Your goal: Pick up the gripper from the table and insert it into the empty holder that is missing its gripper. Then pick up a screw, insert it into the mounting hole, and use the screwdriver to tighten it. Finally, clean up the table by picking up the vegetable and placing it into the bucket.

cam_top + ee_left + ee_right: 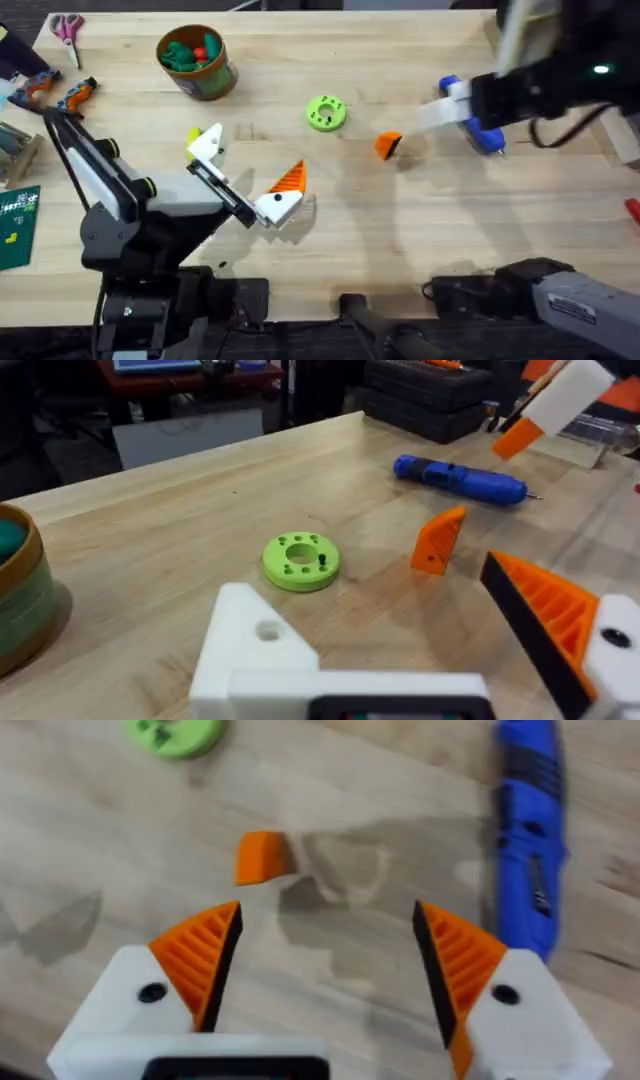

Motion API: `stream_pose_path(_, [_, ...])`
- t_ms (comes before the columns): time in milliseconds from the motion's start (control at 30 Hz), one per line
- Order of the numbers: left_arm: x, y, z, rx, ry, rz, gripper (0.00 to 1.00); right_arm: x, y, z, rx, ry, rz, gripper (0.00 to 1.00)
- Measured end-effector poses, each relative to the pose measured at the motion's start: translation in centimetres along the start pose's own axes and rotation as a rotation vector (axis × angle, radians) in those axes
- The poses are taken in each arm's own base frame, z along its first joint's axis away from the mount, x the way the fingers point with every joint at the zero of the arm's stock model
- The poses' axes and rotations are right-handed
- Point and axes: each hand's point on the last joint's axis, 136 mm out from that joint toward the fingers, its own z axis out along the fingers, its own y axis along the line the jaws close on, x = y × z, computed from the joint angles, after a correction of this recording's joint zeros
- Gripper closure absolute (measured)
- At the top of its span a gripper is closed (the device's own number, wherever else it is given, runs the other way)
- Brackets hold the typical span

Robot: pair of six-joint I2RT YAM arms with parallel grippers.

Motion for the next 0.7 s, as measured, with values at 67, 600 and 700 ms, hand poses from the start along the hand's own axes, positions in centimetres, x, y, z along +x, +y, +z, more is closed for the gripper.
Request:
stream_pose_path(67, [0.0, 0.0, 0.0, 0.000, 0.000, 0.000, 0.015, 0.0, 2.0, 0.6, -0.036, 0.037, -0.061, 0.009])
stream_pose_path(600, [0.0, 0.0, 0.0, 0.000, 0.000, 0.000, 0.015, 2.9, 8.0, 6.7, -0.115, 0.298, -0.303, 0.008])
stream_pose_path(700, [0.0, 0.0, 0.0, 0.000, 0.000, 0.000, 0.015, 2.8, 7.3, 7.7, -0.071, 0.313, -0.309, 0.008])
